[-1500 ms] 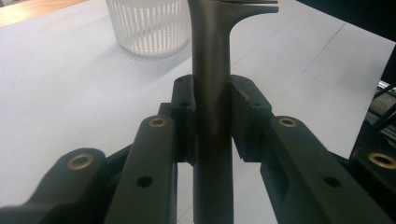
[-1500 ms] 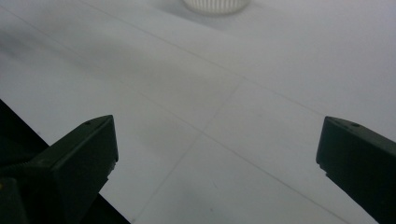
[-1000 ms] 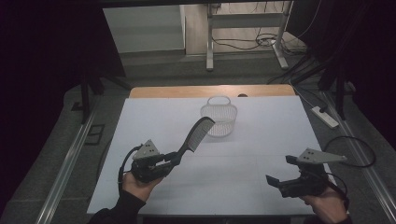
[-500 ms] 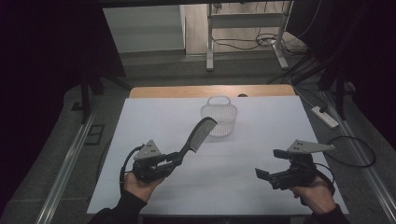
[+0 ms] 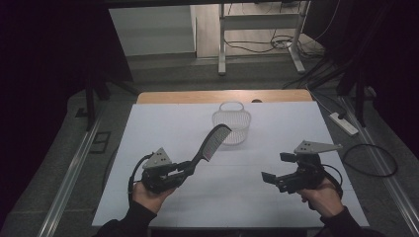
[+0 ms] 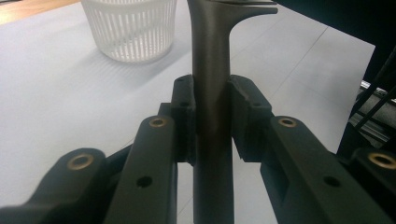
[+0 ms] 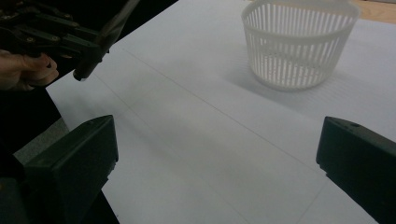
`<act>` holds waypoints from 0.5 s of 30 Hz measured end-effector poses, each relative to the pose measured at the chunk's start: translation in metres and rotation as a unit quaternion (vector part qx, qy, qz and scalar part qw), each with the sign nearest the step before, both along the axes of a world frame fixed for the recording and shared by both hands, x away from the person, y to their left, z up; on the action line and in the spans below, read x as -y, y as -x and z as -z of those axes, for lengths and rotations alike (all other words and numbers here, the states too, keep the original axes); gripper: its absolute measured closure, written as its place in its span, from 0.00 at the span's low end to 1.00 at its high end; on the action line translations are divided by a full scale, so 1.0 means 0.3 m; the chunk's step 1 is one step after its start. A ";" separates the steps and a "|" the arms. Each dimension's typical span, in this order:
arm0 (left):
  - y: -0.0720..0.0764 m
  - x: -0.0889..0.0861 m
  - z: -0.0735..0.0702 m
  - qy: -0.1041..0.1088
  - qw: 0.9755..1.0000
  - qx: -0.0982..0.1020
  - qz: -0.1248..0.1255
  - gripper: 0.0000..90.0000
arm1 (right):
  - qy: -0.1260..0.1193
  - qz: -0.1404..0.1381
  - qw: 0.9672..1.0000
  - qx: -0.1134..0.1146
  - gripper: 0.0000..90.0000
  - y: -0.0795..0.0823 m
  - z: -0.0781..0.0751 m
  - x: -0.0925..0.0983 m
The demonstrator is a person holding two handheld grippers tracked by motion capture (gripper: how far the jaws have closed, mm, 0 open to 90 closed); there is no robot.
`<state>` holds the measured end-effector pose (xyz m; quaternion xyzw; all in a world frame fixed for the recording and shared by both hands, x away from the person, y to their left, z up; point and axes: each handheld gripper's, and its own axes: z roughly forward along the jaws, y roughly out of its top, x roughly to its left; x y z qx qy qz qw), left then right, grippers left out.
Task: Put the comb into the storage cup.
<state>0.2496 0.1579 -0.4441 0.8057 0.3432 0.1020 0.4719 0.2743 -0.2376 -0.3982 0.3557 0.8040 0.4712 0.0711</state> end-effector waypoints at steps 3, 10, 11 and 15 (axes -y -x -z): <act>-0.001 0.004 0.001 -0.001 1.000 0.001 0.002 0.80 | 0.000 -0.008 1.000 0.001 0.00 -0.015 -0.008 -0.025; -0.001 0.009 0.000 -0.002 1.000 0.002 0.004 0.80 | -0.002 -0.023 1.000 -0.003 0.00 -0.032 -0.014 -0.070; -0.001 0.011 0.001 -0.003 1.000 0.002 0.004 0.80 | 0.000 -0.027 1.000 -0.004 0.00 -0.038 -0.013 -0.083; -0.002 0.013 0.000 -0.002 1.000 0.003 0.005 0.80 | -0.002 -0.030 0.999 -0.010 0.00 -0.053 -0.009 -0.102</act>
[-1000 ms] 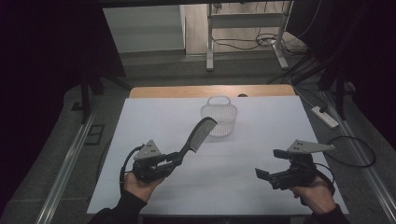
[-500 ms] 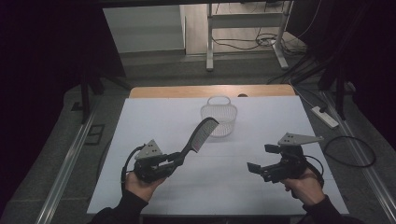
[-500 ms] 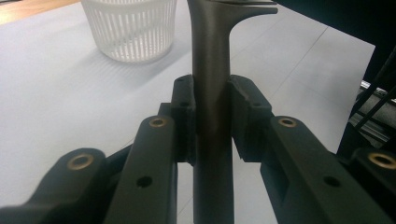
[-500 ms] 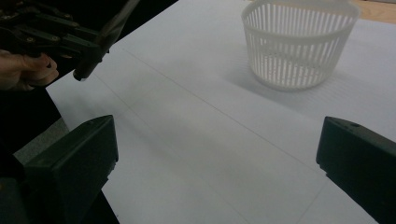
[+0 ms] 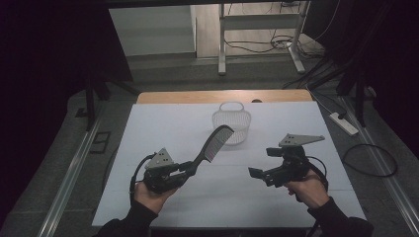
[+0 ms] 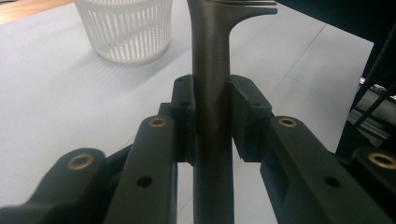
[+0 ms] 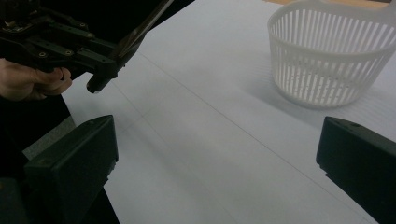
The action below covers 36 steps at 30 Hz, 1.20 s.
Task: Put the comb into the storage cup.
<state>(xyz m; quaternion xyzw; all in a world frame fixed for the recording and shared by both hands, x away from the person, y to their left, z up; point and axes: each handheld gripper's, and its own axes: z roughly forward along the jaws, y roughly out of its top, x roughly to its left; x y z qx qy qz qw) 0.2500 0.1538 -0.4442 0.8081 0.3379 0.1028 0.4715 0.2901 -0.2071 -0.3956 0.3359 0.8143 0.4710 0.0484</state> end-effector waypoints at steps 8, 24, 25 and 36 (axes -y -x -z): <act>-0.002 0.007 0.001 0.001 1.000 0.000 0.001 0.80 | -0.007 -0.004 1.000 -0.010 0.00 -0.027 -0.004 -0.032; -0.003 0.016 0.004 -0.002 1.000 0.003 0.001 0.80 | -0.012 -0.020 0.999 -0.029 0.00 -0.082 -0.002 -0.123; -0.003 0.016 0.004 -0.002 1.000 0.003 0.001 0.80 | -0.012 -0.020 0.999 -0.029 0.00 -0.082 -0.002 -0.123; -0.002 0.024 0.004 -0.002 1.000 0.004 0.002 0.80 | -0.014 -0.029 0.999 -0.042 0.00 -0.119 -0.015 -0.187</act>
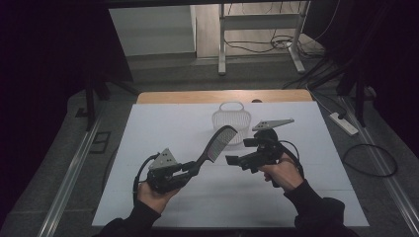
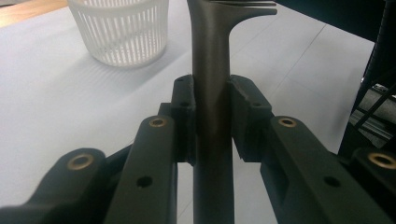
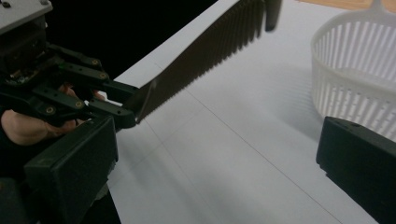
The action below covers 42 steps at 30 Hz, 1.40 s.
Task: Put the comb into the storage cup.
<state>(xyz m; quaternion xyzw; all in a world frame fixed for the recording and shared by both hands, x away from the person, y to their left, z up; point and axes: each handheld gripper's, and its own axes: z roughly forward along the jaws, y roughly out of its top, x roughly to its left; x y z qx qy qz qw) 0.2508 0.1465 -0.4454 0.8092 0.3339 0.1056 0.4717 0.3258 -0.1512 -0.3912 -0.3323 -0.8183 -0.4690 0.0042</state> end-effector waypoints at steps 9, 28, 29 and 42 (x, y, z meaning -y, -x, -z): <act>-0.001 0.004 0.000 -0.003 1.000 0.003 0.002 0.80 | -0.018 -0.003 0.999 -0.030 0.00 -0.037 -0.001 -0.056; -0.002 0.011 0.001 -0.004 1.000 0.002 0.004 0.80 | -0.019 0.015 0.997 -0.076 0.00 -0.109 0.006 -0.117; -0.002 0.011 0.001 -0.004 1.000 0.002 0.004 0.80 | -0.019 0.015 0.997 -0.076 0.00 -0.109 0.006 -0.117; -0.001 0.009 0.000 -0.005 1.000 0.004 0.002 0.80 | -0.033 0.024 0.993 -0.112 0.19 -0.124 0.008 -0.130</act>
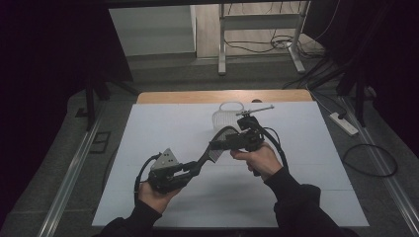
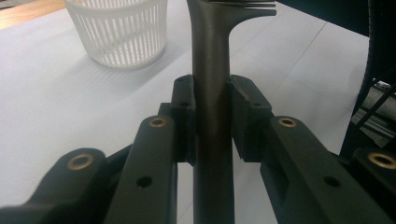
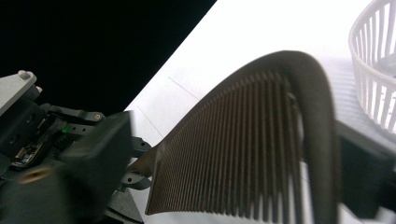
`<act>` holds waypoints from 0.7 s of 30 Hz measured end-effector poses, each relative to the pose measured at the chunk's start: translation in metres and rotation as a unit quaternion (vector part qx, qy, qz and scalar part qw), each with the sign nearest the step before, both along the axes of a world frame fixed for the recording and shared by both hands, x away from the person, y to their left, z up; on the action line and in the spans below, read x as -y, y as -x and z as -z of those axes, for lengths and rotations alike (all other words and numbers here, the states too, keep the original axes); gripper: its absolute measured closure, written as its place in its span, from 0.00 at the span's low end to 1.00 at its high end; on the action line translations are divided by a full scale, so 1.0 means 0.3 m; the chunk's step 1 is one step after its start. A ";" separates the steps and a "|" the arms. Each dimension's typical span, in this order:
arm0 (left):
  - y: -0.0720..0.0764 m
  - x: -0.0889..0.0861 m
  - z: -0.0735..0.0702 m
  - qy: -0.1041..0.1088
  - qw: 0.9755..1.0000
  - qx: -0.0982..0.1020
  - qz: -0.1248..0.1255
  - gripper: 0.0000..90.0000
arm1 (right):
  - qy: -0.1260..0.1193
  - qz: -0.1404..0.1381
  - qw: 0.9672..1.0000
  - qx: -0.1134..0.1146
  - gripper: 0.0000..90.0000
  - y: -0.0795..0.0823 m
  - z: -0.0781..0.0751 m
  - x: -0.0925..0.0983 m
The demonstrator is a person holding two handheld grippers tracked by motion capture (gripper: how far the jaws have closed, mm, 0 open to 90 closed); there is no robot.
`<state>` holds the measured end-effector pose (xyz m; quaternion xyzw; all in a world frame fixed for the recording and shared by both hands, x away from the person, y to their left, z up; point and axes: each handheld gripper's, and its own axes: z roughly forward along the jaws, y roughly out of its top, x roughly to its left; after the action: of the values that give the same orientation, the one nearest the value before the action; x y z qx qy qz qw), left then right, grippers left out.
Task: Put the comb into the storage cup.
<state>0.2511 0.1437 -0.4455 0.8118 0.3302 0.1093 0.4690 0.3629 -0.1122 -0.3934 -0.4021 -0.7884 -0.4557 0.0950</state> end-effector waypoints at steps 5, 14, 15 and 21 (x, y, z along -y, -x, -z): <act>0.000 -0.001 0.000 0.000 1.000 0.000 -0.002 0.80 | -0.022 -0.002 1.000 -0.008 0.44 0.001 -0.003 0.010; 0.005 0.001 -0.001 0.001 1.000 0.006 0.000 0.80 | -0.064 -0.016 0.998 -0.011 0.82 0.000 0.000 0.032; 0.005 0.002 0.000 -0.001 1.000 0.008 0.001 0.80 | -0.070 -0.016 0.997 -0.016 0.83 -0.001 0.002 0.036; 0.002 0.012 0.008 -0.017 1.000 0.008 -0.001 0.80 | -0.115 -0.023 0.991 -0.066 0.95 -0.006 0.017 0.047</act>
<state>0.2504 0.1400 -0.4480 0.8186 0.3248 0.1219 0.4577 0.3648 -0.1264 -0.3986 -0.3998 -0.7315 -0.5135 0.2033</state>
